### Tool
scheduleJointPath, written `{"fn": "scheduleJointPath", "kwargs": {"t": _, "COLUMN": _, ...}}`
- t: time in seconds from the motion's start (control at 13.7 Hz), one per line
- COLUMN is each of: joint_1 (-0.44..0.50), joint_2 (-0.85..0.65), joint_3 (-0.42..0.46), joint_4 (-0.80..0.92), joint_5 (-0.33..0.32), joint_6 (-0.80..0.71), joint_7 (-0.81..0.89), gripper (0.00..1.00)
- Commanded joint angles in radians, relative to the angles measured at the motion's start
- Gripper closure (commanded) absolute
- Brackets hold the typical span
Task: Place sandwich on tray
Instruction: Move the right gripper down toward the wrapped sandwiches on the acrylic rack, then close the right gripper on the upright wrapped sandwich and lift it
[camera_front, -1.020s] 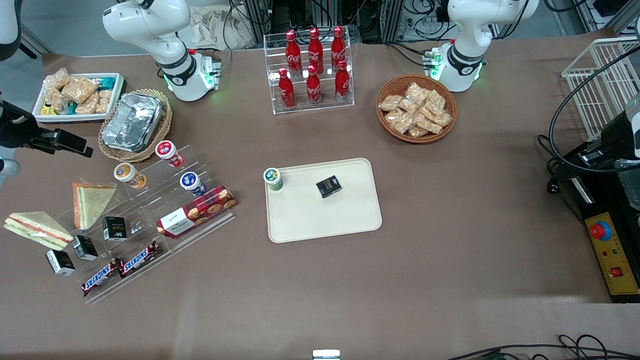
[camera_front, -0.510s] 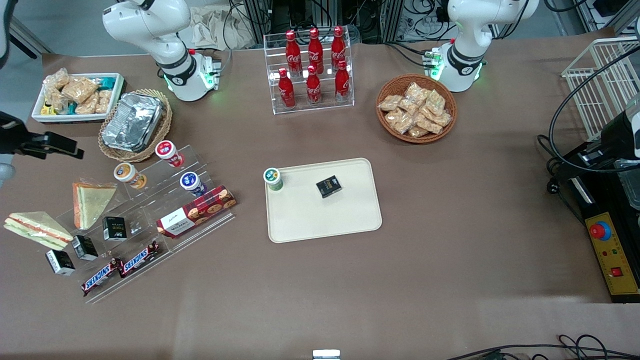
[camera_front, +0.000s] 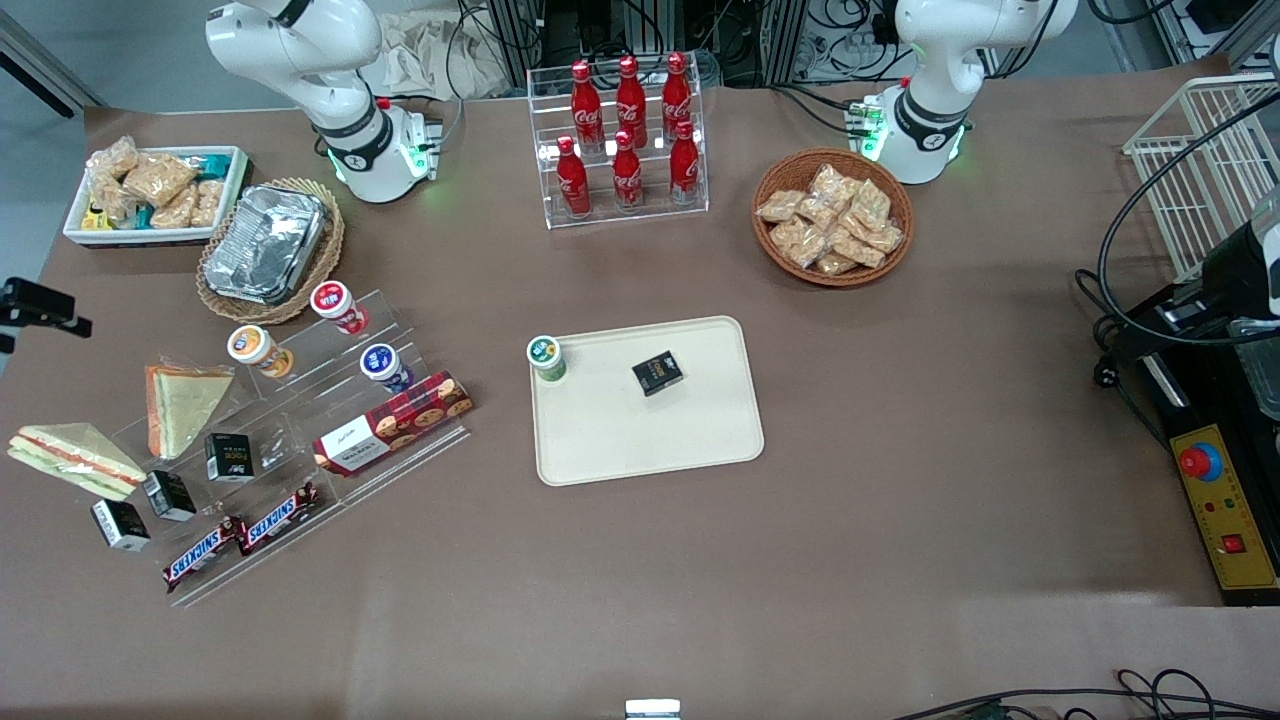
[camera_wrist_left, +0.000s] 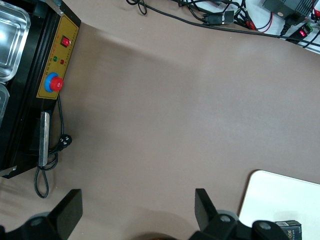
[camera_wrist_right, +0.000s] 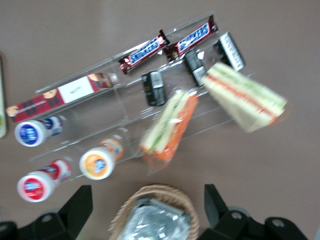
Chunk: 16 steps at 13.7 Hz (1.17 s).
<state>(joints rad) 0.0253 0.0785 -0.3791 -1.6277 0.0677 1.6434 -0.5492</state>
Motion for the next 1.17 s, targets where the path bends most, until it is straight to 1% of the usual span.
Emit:
{"fn": "scheduleJointPath", "kwargs": {"t": 0.0, "joint_1": -0.040, "joint_2": 0.050, "joint_3": 0.005, "joint_4": 0.005, "joint_5": 0.003, "joint_6": 0.067, "joint_7": -0.159, "gripper": 0.01}}
{"fn": "scheduleJointPath", "kwargs": {"t": 0.15, "joint_1": -0.060, "joint_2": 0.093, "joint_3": 0.003, "joint_4": 0.005, "joint_5": 0.004, "joint_6": 0.111, "joint_7": -0.291, "gripper": 0.01}}
{"fn": "scheduleJointPath", "kwargs": {"t": 0.29, "joint_1": -0.088, "joint_2": 0.148, "joint_3": 0.005, "joint_4": 0.005, "joint_5": 0.017, "joint_6": 0.176, "joint_7": -0.458, "gripper": 0.01}}
{"fn": "scheduleJointPath", "kwargs": {"t": 0.51, "joint_1": -0.110, "joint_2": 0.220, "joint_3": 0.006, "joint_4": 0.005, "joint_5": 0.024, "joint_6": 0.242, "joint_7": -0.628, "gripper": 0.01}}
{"fn": "scheduleJointPath", "kwargs": {"t": 0.66, "joint_1": -0.111, "joint_2": 0.251, "joint_3": 0.006, "joint_4": 0.005, "joint_5": 0.029, "joint_6": 0.291, "joint_7": -0.681, "gripper": 0.01}}
{"fn": "scheduleJointPath", "kwargs": {"t": 0.8, "joint_1": -0.113, "joint_2": 0.276, "joint_3": 0.005, "joint_4": 0.006, "joint_5": 0.027, "joint_6": 0.338, "joint_7": -0.768, "gripper": 0.01}}
{"fn": "scheduleJointPath", "kwargs": {"t": 1.09, "joint_1": -0.136, "joint_2": 0.316, "joint_3": 0.008, "joint_4": 0.006, "joint_5": 0.029, "joint_6": 0.401, "joint_7": -0.817, "gripper": 0.01}}
